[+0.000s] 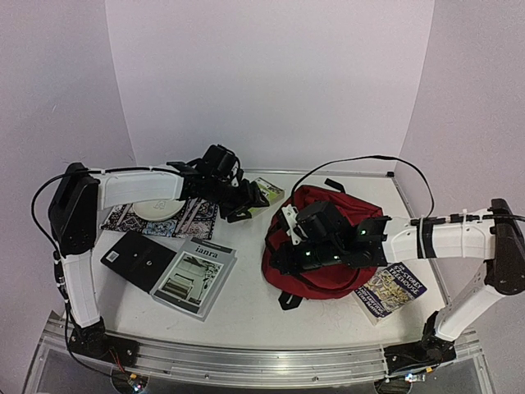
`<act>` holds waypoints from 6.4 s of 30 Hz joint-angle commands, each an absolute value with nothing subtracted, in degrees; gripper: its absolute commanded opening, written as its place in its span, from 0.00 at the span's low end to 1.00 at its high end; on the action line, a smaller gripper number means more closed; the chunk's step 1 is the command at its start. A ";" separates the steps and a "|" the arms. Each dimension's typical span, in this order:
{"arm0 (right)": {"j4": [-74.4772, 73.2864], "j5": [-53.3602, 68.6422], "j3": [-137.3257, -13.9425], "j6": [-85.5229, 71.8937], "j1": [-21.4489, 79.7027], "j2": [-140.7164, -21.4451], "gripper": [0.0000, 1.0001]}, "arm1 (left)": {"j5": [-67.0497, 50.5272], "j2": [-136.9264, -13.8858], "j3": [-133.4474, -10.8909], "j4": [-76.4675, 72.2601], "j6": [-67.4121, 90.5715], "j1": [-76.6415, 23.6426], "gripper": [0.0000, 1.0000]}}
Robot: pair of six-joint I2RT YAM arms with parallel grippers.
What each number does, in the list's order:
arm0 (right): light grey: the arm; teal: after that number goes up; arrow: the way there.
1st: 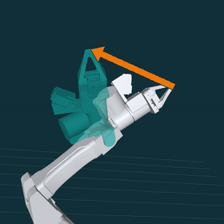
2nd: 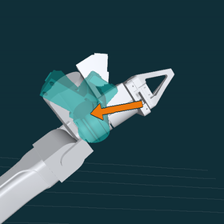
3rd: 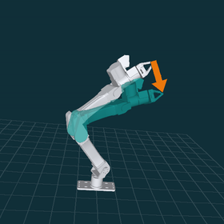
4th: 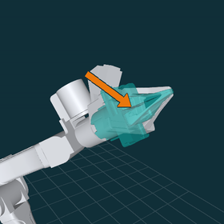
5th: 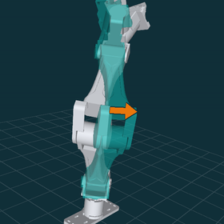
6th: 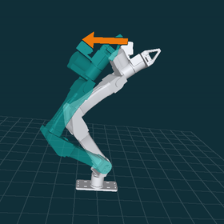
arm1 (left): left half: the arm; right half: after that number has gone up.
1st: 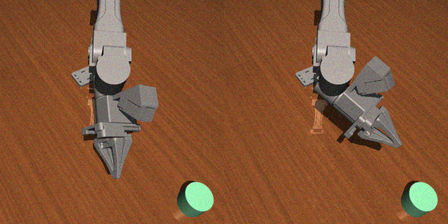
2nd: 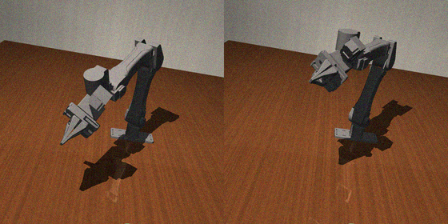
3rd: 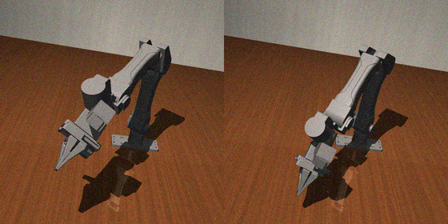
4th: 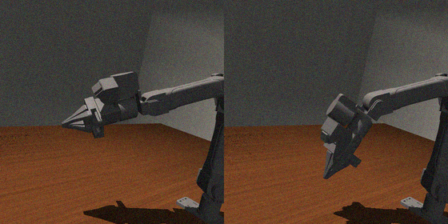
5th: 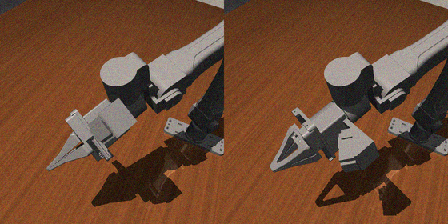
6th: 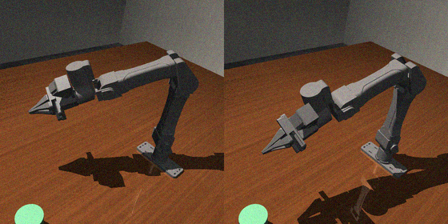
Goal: Pack the student bag
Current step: Unzip the largest pocket of the student bag, then hold the student bag at the center of the board, then unzip the largest pocket of the student bag.
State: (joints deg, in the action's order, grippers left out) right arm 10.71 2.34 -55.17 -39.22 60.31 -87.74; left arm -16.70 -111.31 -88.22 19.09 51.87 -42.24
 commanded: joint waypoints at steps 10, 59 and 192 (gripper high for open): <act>13.27 2.86 -59.31 -38.12 60.65 -90.30 0.00 | -18.31 -108.60 -79.37 9.79 58.16 -49.17 0.53; 2.44 1.32 -51.93 -37.85 60.72 -76.38 0.00 | -10.58 -121.25 -104.63 25.26 42.02 -41.40 0.54; -14.28 -5.99 -62.97 -10.30 18.87 -82.44 0.03 | -17.73 -106.94 -73.36 0.34 55.32 -56.92 0.01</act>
State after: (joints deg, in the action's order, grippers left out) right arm -15.80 -4.52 -58.19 -12.50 19.99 -81.66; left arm -17.81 -107.93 -71.36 -0.61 55.36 -55.54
